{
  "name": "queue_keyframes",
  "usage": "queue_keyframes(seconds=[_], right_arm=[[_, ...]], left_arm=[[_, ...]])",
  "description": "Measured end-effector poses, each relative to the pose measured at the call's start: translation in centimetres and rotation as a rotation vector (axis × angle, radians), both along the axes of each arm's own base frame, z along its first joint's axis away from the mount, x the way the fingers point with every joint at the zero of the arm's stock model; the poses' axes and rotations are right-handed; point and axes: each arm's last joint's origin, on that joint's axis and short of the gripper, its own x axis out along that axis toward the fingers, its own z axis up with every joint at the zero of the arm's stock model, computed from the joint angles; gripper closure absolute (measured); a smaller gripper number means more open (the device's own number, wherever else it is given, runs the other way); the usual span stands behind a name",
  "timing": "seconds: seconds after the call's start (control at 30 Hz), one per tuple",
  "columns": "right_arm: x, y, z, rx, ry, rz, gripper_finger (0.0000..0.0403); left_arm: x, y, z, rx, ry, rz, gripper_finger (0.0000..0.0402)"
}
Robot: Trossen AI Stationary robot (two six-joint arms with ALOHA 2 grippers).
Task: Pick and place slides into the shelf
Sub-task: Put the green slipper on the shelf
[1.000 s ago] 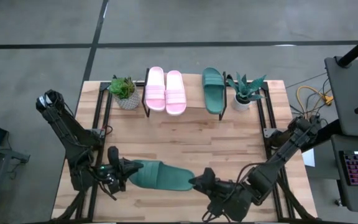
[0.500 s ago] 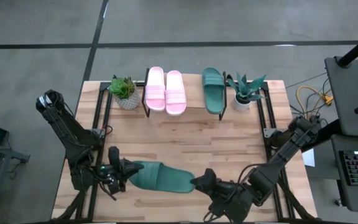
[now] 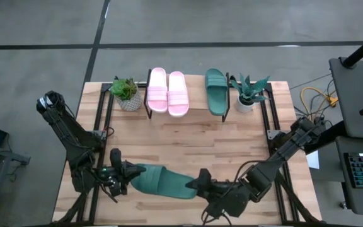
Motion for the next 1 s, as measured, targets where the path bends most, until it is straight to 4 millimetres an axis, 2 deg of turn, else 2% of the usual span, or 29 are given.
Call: queue_keyframes(seconds=[0.23, 0.4, 0.5, 0.67, 0.7, 0.87, 1.0], right_arm=[[1.2, -1.0, -0.4, 0.074, 0.015, -0.014, 0.0179], [1.9, -1.2, -0.9, 0.062, 0.024, -0.012, 0.0193], [2.2, -1.2, -1.1, 0.049, 0.016, -0.006, 0.0232], [2.3, -1.2, -1.3, 0.025, 0.022, -0.001, 0.0344], [2.2, -1.2, -1.3, 0.017, 0.023, 0.001, 0.0353], [2.2, -1.2, -1.3, 0.004, 0.024, -0.006, 0.0353], [2.2, -1.4, -1.2, -0.015, -0.006, -0.098, 0.0353]], left_arm=[[0.0, 0.0, 0.0, 0.001, 0.000, 0.001, 0.0401], [0.0, 0.0, 0.0, 0.001, 0.000, 0.002, 0.0401], [0.0, 0.0, 0.0, 0.001, 0.000, 0.002, 0.0401], [0.0, 0.0, 0.0, 0.001, 0.001, 0.003, 0.0401], [0.0, 0.0, 0.0, -0.002, 0.001, 0.003, 0.0401], [0.0, 0.0, 0.0, -0.007, 0.000, 0.003, 0.0400], [0.0, 0.1, 0.0, 0.001, -0.003, 0.038, 0.0367]])
